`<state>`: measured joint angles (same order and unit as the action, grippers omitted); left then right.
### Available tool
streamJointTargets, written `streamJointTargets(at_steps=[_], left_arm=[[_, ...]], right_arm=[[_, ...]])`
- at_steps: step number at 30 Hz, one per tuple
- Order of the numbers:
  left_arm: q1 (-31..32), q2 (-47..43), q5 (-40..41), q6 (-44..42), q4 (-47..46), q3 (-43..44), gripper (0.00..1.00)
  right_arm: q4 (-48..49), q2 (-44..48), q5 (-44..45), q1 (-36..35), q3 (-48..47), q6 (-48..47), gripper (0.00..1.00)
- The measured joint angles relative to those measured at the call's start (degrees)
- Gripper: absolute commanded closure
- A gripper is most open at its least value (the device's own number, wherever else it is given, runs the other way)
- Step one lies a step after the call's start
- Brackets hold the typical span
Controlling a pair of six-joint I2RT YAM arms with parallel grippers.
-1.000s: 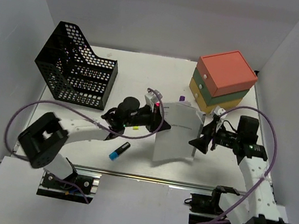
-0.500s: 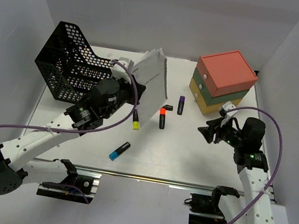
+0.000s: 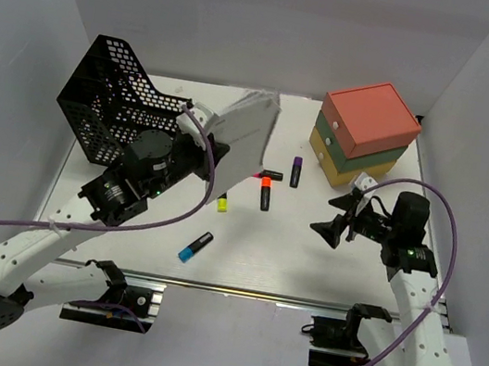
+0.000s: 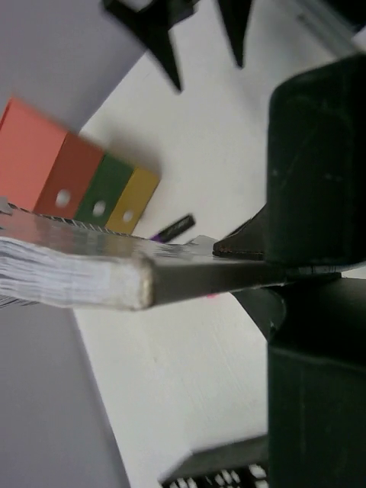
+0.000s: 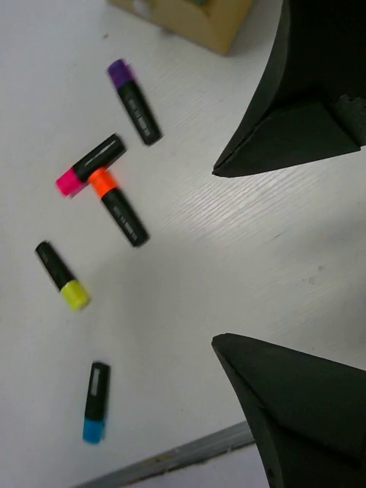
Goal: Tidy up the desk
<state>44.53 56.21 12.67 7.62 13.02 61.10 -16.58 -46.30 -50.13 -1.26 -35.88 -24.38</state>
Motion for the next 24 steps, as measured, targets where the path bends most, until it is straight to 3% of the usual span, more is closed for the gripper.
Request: streamJointTargets(at_steps=[4,12,16,24], left_arm=[[0.11,-0.44,-12.61,-4.00,-0.37,-0.22,1.00],[0.11,1.33,-31.76,-4.94,-6.16,-4.70,1.00],[0.11,4.33,-38.95,-4.31,-9.88,-5.51,1.00],[0.11,7.98,-48.00,-2.49,-16.31,-6.38,1.00]], right_arm=[[2.08,1.86,-8.35,-0.02,0.00,0.22,0.11],[30.97,-2.27,-18.40,-0.39,0.59,24.02,0.11],[40.48,-3.45,-19.78,-0.87,0.55,31.50,0.11],[49.51,-6.05,-21.27,-3.06,-0.22,37.94,0.13]])
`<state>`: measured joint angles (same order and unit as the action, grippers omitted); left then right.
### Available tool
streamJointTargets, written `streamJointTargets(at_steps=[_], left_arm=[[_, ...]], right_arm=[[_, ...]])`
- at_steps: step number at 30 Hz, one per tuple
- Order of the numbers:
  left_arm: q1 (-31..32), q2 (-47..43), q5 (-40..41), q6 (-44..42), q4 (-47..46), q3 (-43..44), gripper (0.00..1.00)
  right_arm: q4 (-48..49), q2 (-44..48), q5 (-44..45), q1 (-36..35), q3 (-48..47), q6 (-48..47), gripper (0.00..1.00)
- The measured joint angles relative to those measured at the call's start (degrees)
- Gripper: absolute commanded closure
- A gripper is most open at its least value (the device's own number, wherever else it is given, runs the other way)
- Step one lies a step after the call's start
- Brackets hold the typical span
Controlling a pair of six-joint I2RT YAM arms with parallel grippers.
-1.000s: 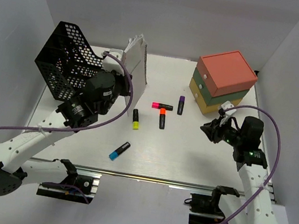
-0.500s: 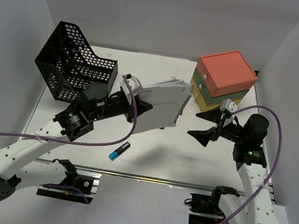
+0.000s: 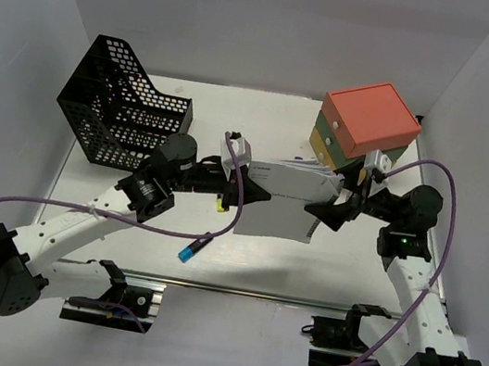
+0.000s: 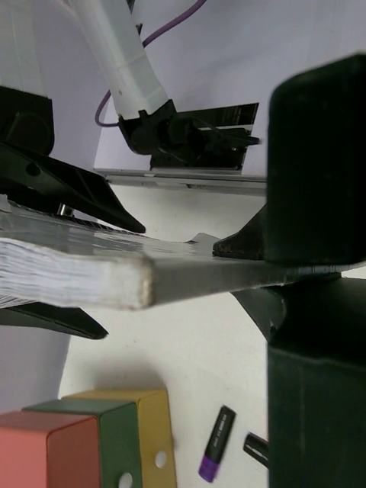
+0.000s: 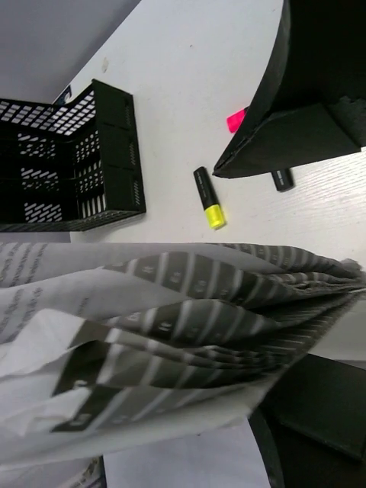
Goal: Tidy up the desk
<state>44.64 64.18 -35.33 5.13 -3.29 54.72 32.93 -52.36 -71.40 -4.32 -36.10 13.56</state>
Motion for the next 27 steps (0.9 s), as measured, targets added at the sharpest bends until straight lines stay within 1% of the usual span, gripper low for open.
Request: streamJointTargets(at_steps=[1,4,5,7,8,9,10,11,12,14,17,18,20,21,22,23,25,26,27], left_arm=[[0.00,0.39,-0.76,0.26,-0.79,0.00,1.00],[0.00,1.70,-2.62,0.90,-3.02,0.00,1.00],[0.00,2.10,-3.08,1.09,-3.67,0.00,1.00],[0.00,2.80,-3.72,1.40,-4.70,0.00,1.00],[0.00,3.10,-3.82,1.46,-5.09,0.00,1.00],[0.00,3.43,-3.85,1.55,-5.35,0.00,1.00],[-0.02,3.65,-3.78,1.55,-5.57,0.00,1.00],[-0.04,3.80,-3.43,1.57,-5.77,0.00,1.00],[-0.11,3.87,-2.89,1.53,-5.84,0.00,1.00],[-0.15,3.82,-1.88,1.75,-6.19,-0.28,1.00],[0.00,2.80,1.44,1.81,-8.26,-1.55,1.00],[0.13,2.21,2.82,1.81,-8.96,-2.03,0.98],[0.63,1.11,5.70,1.88,-9.86,-2.64,0.86],[1.03,0.42,7.06,1.88,-10.21,-3.19,0.79],[1.18,0.00,8.09,1.84,-10.60,-3.54,0.68],[1.27,-0.42,9.38,1.88,-10.78,-3.87,0.61],[0.76,-1.92,12.17,1.79,-10.08,-5.07,0.60],[0.33,-2.67,13.51,1.86,-9.79,-5.62,0.57],[0.02,-3.02,14.56,1.81,-9.44,-5.75,0.40]], right_arm=[[1.05,-0.28,-0.28,-0.37,0.00,0.61,0.15],[3.85,-1.36,-1.11,-1.66,0.00,1.75,0.27],[4.85,-1.77,-1.49,-2.03,0.00,2.43,0.35],[6.73,-2.40,-2.27,-2.82,0.00,3.28,0.47],[7.45,-2.56,-2.75,-3.10,0.00,3.74,0.62],[8.09,-2.67,-3.56,-3.34,0.00,4.46,0.71],[8.46,-2.69,-4.07,-3.48,0.00,4.26,0.90],[8.68,-2.80,-5.33,-3.56,-0.11,4.31,0.96],[8.17,-2.86,-5.95,-3.58,-0.33,4.11,1.00],[3.39,-2.86,-6.69,-3.58,-1.95,0.72,1.00],[-12.55,-2.97,-6.25,-3.85,-7.54,-11.56,1.00],[-17.18,-3.19,-5.95,-4.09,-9.60,-15.26,1.00],[-25.16,-3.89,-4.96,-4.59,-13.35,-21.42,1.00],[-28.79,-4.42,-4.39,-4.92,-15.19,-24.11,1.00],[-31.56,-5.01,-3.98,-5.20,-16.65,-26.21,1.00],[-34.16,-5.70,-3.56,-5.49,-18.10,-28.00,1.00],[-37.70,-6.99,-1.92,-4.72,-20.24,-30.38,1.00],[-38.75,-7.58,-1.27,-4.44,-20.87,-30.97,1.00],[-39.28,-8.17,-0.59,-4.26,-21.27,-31.15,1.00]])
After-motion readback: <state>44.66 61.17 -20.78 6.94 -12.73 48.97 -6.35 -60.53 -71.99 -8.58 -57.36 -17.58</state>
